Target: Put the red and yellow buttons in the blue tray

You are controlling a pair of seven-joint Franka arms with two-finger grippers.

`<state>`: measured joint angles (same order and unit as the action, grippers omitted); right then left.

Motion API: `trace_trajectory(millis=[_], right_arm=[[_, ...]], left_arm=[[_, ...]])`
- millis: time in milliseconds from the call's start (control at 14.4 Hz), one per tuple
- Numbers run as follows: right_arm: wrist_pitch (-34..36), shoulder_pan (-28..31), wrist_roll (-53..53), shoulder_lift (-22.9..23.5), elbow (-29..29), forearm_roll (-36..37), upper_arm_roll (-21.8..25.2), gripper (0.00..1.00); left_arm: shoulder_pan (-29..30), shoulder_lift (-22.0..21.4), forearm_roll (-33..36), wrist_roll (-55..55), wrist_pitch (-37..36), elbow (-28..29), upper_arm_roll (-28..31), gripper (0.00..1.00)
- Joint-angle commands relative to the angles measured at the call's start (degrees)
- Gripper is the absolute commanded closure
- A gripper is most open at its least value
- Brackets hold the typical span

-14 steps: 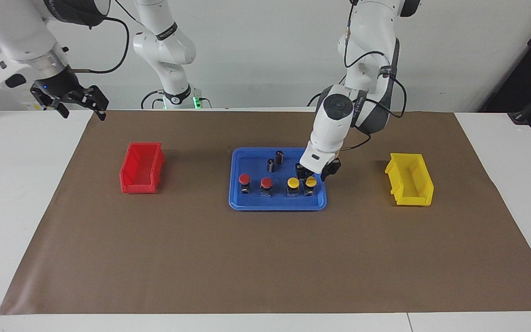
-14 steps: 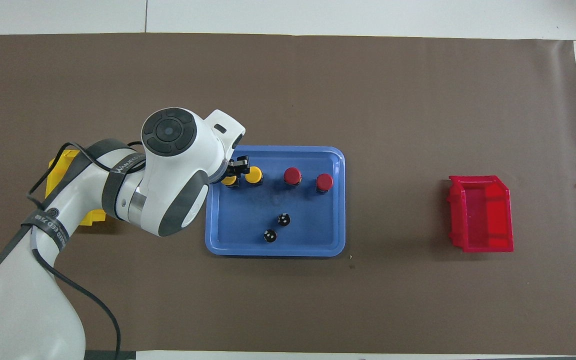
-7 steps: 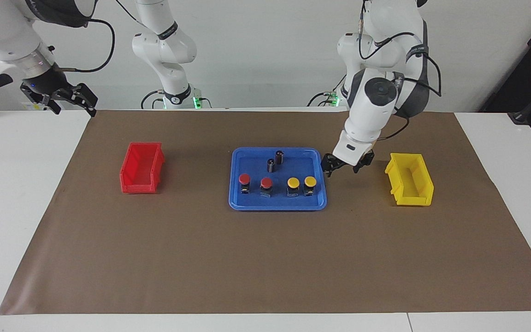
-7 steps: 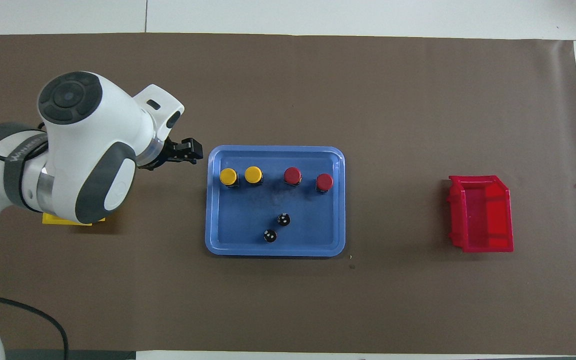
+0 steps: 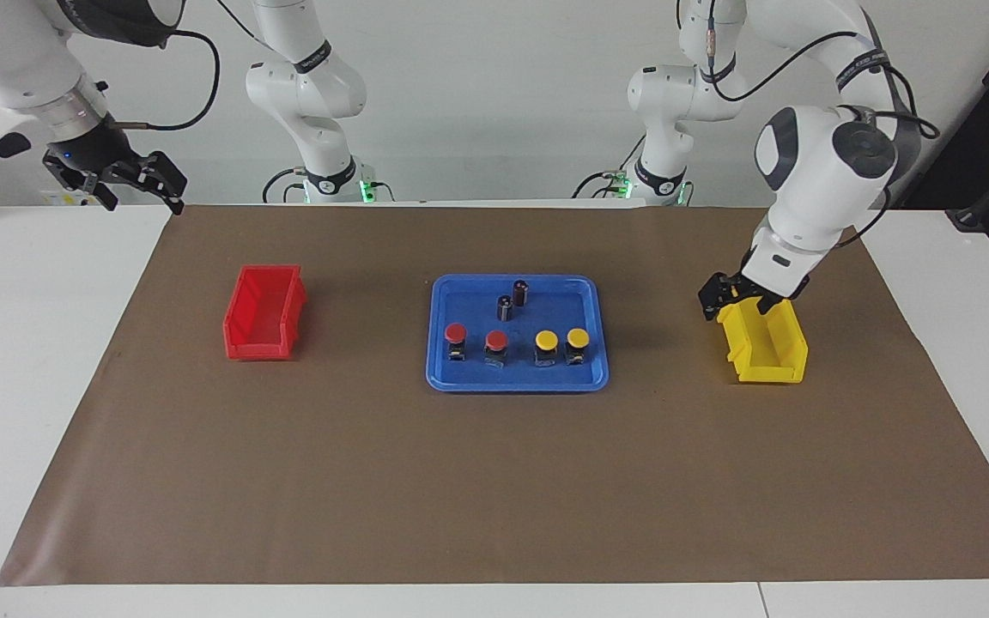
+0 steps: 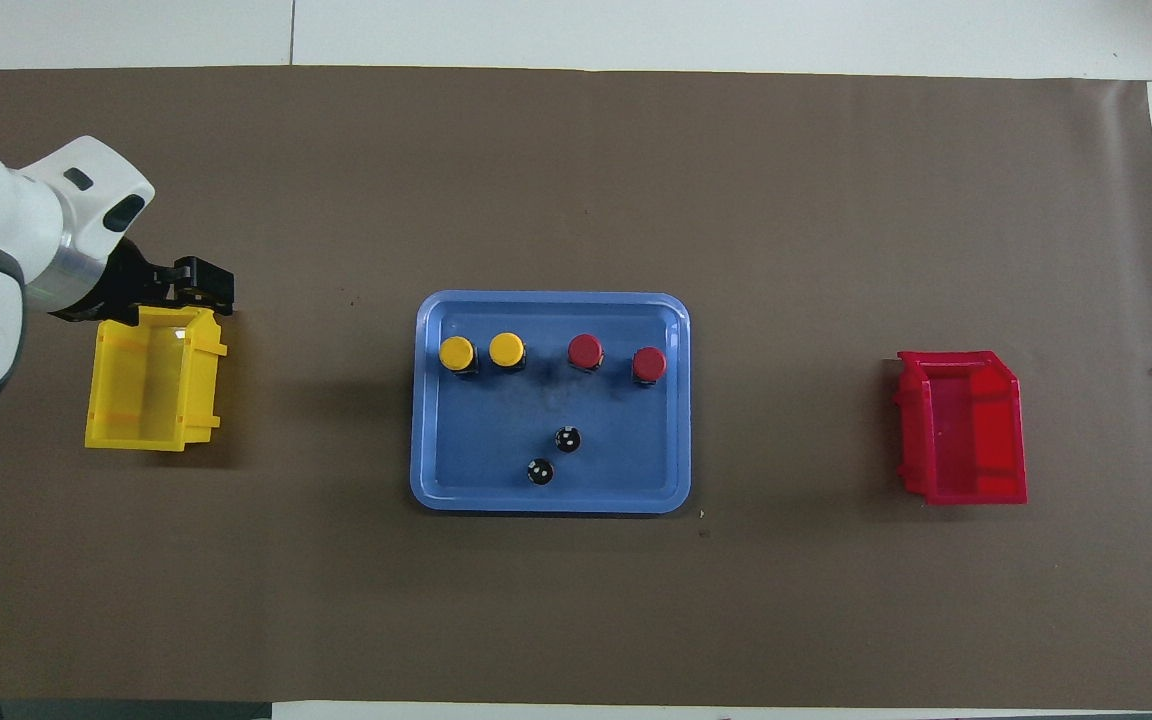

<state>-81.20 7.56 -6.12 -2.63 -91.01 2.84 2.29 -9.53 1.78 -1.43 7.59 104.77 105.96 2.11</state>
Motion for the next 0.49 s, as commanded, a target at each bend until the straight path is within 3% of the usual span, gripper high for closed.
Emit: trace_trajectory(millis=[0,416], right_arm=[[-1.2,0.1,0.2,-1.1,-1.3,-0.8,-0.2,0.0],[-1.1,0.0,-0.1,-1.1,-1.4,-0.9,-0.3,0.0]], left_arm=[[2.4,-2.7,1.3,-3.9,-6.2,-2.0,-0.6,0.0],[5.6,-6.1,1.3,-11.5,-11.0,-3.8,0.7,0.0]])
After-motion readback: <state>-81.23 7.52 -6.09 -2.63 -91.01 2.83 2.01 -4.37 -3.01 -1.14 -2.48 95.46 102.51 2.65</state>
